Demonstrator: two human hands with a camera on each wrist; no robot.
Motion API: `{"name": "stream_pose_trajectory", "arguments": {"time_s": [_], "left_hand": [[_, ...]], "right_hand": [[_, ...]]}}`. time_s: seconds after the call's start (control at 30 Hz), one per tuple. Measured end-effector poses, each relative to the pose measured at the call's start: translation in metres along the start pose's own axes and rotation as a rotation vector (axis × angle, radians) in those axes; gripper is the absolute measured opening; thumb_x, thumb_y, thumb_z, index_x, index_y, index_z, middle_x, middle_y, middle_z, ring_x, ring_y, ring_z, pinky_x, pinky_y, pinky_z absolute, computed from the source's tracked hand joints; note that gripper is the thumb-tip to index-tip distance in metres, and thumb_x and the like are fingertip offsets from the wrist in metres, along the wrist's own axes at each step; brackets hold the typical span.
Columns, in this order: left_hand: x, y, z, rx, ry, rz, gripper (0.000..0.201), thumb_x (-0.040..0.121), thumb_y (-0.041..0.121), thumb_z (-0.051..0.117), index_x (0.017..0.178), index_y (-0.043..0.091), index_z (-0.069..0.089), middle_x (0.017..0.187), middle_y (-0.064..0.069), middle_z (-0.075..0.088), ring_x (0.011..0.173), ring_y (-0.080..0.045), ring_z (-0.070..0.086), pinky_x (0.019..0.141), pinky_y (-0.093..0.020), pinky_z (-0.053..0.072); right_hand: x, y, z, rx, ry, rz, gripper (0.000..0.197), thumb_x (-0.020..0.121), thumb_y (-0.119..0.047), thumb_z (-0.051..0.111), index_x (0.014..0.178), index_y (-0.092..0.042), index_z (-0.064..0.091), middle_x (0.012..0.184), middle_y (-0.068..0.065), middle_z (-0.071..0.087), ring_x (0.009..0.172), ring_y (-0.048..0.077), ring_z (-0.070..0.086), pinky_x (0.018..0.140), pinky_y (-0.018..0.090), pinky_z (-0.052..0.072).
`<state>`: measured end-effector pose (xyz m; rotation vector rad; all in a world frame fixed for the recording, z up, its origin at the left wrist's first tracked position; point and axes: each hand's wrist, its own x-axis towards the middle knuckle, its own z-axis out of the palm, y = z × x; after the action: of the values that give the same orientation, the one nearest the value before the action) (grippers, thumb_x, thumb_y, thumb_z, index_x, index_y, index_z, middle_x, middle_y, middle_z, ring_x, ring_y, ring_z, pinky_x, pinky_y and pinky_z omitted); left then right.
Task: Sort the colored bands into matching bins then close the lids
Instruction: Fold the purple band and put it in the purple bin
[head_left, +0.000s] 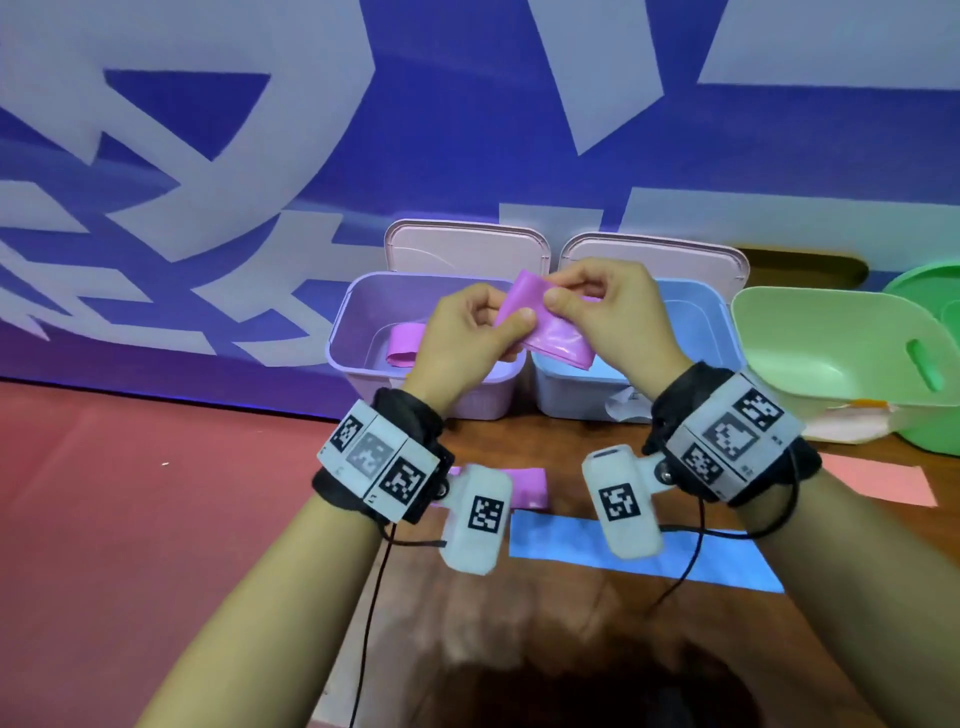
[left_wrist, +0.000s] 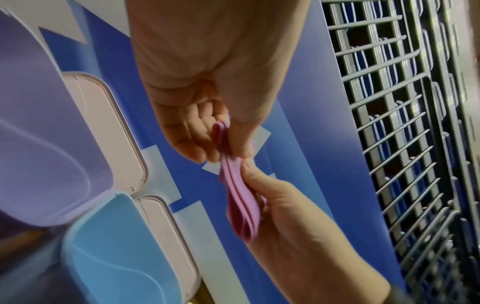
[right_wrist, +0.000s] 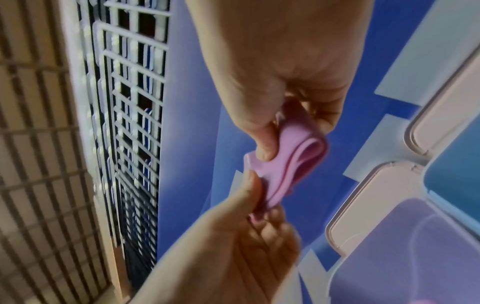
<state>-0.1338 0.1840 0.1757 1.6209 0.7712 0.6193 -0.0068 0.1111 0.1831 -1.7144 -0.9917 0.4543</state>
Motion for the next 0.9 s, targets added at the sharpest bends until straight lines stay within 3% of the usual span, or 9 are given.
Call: {"name": "stream_pose_trajectory", "arguments": {"time_s": [0.13,0.23,0.33,0.47,0.63,0.7,0.77,0.83,0.9], "left_hand": [[0.006,-0.002,-0.006,0.052,-0.046,-0.108,0.021,0.094,0.027,0.053,0.075,0.018,0.053,0.064,0.009,0.053,0.056,0.002,0.050,0.063,-0.019,0.050],[0.016,-0.007,-0.011,0.076,-0.008,-0.153,0.019,0.094,0.018,0.054,0.076,0.012,0.056,0.065,0.001,0.052,0.052,-0.001,0.047,0.054,-0.014,0.043],[0.026,-0.014,-0.013,0.147,-0.014,-0.173,0.017,0.093,0.015,0.056,0.089,-0.001,0.058,0.075,-0.012,0.050,0.068,-0.016,0.043,0.059,-0.026,0.034],[0.045,-0.019,-0.019,0.130,0.022,-0.192,0.019,0.093,0.014,0.055,0.076,0.007,0.052,0.065,-0.004,0.045,0.059,-0.014,0.040,0.052,-0.021,0.037],[0.061,-0.025,-0.042,-0.101,0.010,-0.328,0.018,0.097,0.022,0.049,0.087,0.010,0.058,0.072,-0.004,0.050,0.068,-0.017,0.046,0.060,-0.026,0.042],[0.065,-0.028,-0.051,-0.176,-0.059,-0.378,0.023,0.098,0.026,0.048,0.096,0.008,0.062,0.081,-0.007,0.056,0.075,-0.018,0.050,0.066,-0.027,0.046],[0.066,-0.030,-0.057,-0.229,-0.104,-0.389,0.028,0.097,0.026,0.048,0.104,0.004,0.063,0.089,-0.011,0.059,0.079,-0.019,0.054,0.066,-0.026,0.051],[0.066,-0.031,-0.061,-0.250,-0.127,-0.377,0.026,0.097,0.025,0.048,0.099,0.005,0.064,0.086,-0.009,0.062,0.073,-0.014,0.059,0.060,-0.022,0.054],[0.064,-0.031,-0.065,-0.264,-0.144,-0.359,0.025,0.098,0.024,0.047,0.091,0.008,0.064,0.078,-0.004,0.062,0.065,-0.007,0.060,0.055,-0.019,0.053]], "right_hand": [[0.017,0.008,0.006,-0.028,-0.096,0.035,0.009,0.080,-0.002,0.068,0.084,-0.009,0.070,0.081,0.001,0.064,0.065,-0.003,0.054,0.068,0.005,0.042],[0.024,0.013,0.018,-0.079,-0.194,0.068,0.009,0.080,-0.005,0.068,0.083,-0.013,0.069,0.082,-0.001,0.065,0.069,0.004,0.055,0.067,0.006,0.040],[0.025,0.019,0.023,-0.059,-0.257,0.146,0.007,0.083,-0.008,0.066,0.087,-0.013,0.067,0.079,-0.002,0.064,0.066,0.002,0.053,0.062,0.004,0.039],[0.028,0.026,0.027,0.163,-0.235,0.252,0.024,0.086,-0.016,0.065,0.109,-0.020,0.057,0.099,0.007,0.063,0.082,0.010,0.057,0.072,0.016,0.046],[0.029,0.022,0.046,-0.293,-0.263,-0.088,0.078,0.070,-0.039,0.076,0.136,-0.019,0.041,0.138,-0.001,0.042,0.127,0.015,0.035,0.099,0.012,0.024],[0.034,0.017,0.055,-0.456,-0.243,-0.188,0.094,0.061,-0.064,0.062,0.140,-0.018,0.038,0.146,0.002,0.034,0.137,0.020,0.023,0.111,0.025,0.015],[0.039,0.014,0.065,-0.600,-0.196,-0.261,0.100,0.057,-0.074,0.044,0.139,-0.018,0.040,0.152,0.005,0.026,0.142,0.026,0.015,0.115,0.043,0.008],[0.042,0.012,0.074,-0.673,-0.213,-0.325,0.095,0.061,-0.074,0.041,0.137,-0.016,0.045,0.150,0.008,0.032,0.140,0.029,0.022,0.113,0.053,0.009],[0.043,0.012,0.081,-0.678,-0.256,-0.334,0.091,0.064,-0.073,0.039,0.133,-0.014,0.050,0.136,0.007,0.050,0.129,0.029,0.040,0.110,0.053,0.020]]}}
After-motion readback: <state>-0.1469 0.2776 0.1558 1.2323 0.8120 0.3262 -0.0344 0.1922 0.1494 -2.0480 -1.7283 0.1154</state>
